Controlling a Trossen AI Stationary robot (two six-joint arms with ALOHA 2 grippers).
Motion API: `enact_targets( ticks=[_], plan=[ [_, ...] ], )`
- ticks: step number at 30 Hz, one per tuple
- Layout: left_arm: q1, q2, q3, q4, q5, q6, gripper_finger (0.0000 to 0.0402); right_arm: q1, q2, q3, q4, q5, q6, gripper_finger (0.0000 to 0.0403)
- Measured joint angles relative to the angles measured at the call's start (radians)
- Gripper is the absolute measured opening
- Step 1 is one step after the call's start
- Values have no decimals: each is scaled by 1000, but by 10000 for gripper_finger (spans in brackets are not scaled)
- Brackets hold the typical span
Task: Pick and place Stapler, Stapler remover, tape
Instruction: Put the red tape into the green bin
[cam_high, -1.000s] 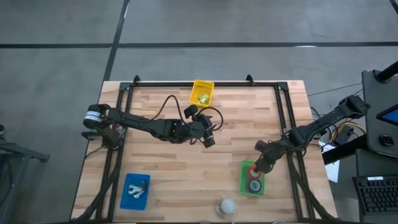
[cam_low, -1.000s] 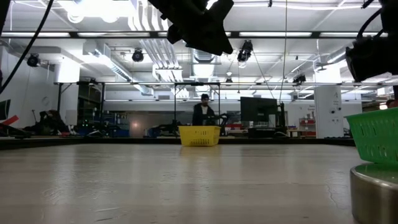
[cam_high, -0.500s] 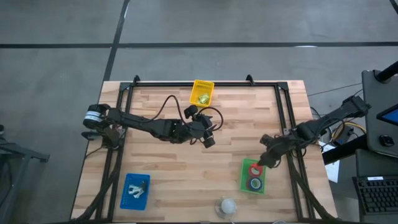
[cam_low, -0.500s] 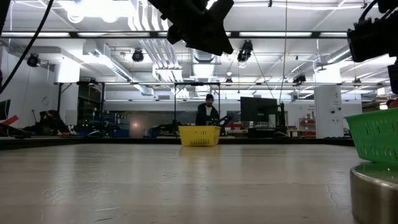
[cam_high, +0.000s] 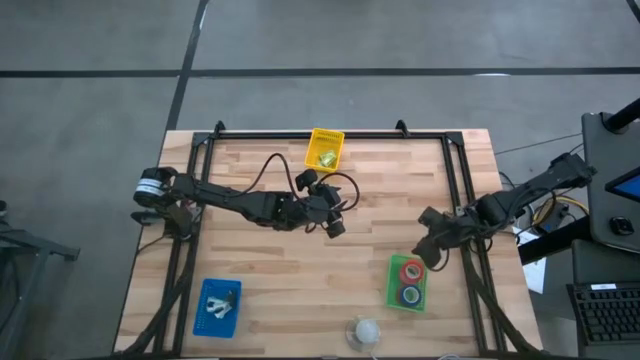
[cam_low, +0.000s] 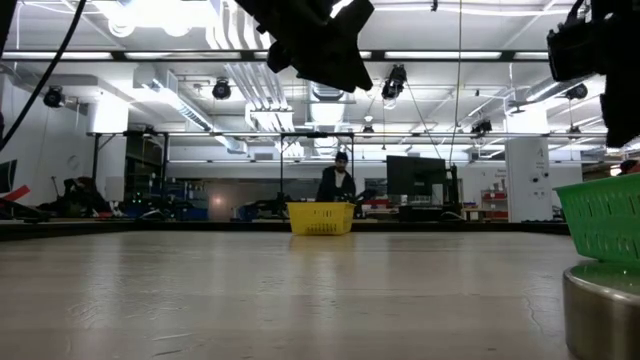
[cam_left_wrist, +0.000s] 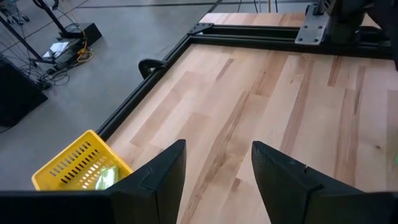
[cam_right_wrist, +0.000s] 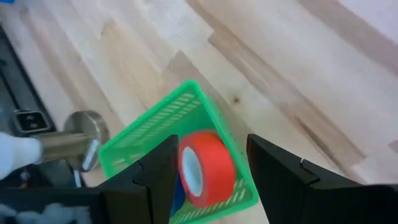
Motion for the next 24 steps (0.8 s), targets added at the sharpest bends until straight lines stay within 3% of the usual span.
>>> enact_targets(
  ticks=[7, 14, 24],
  plan=[
    [0, 0, -16, -1, 0, -1, 186, 0, 92, -21, -2, -102, 37, 182],
    [0, 0, -32, 1, 0, -19, 186, 0, 140, -20, -12, -113, 53, 155],
    [0, -2, -32, 5, -1, -20, 186, 0, 197, -13, -12, -128, 35, 18]
  ],
)
